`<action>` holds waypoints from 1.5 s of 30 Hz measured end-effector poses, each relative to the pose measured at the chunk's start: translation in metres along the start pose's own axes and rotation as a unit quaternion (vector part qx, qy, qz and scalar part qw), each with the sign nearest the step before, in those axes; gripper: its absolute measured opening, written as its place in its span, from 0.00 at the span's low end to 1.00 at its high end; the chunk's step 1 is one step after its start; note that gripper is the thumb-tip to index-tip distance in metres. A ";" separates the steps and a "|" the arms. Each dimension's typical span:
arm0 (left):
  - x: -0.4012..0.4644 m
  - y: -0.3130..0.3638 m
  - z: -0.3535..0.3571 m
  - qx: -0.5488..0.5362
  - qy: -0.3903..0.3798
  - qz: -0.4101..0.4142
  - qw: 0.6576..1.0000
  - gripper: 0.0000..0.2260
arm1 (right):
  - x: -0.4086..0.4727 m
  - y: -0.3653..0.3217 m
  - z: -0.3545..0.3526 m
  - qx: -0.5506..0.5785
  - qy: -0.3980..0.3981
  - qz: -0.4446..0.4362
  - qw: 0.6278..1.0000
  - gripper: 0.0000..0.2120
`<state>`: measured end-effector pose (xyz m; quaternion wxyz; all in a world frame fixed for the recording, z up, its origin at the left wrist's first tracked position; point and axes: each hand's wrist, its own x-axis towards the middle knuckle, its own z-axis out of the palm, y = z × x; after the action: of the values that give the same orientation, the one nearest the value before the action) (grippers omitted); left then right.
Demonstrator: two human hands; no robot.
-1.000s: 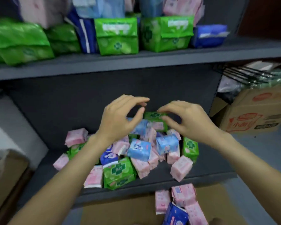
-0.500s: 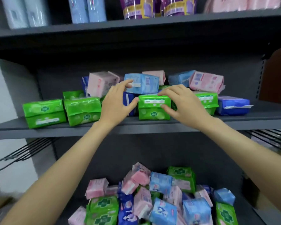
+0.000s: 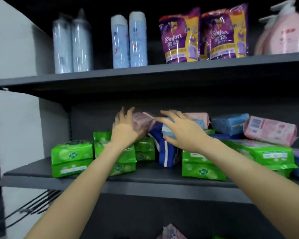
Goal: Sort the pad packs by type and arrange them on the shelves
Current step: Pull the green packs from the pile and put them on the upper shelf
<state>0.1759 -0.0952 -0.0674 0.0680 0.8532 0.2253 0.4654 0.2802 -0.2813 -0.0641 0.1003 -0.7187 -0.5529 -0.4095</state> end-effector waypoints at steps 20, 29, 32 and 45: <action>-0.077 0.090 -0.005 -0.075 0.173 0.293 0.937 0.30 | -0.110 0.063 -0.031 0.037 0.190 0.105 0.975 0.15; -0.069 0.148 0.047 0.018 0.093 0.329 0.940 0.31 | -0.136 0.153 -0.040 -0.089 -0.027 0.322 0.942 0.33; -0.064 0.144 0.057 0.024 0.100 0.318 0.942 0.31 | -0.140 0.165 -0.031 -0.059 -0.070 0.414 0.905 0.37; -0.070 0.147 0.069 -0.068 0.088 0.290 0.951 0.32 | -0.155 0.146 -0.064 0.088 0.146 0.340 0.925 0.24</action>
<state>0.2470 -0.2505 -0.1113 -0.0322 0.8307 -0.0590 0.5526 0.3692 -0.4840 -0.0865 0.3759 -0.7843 -0.2883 -0.4005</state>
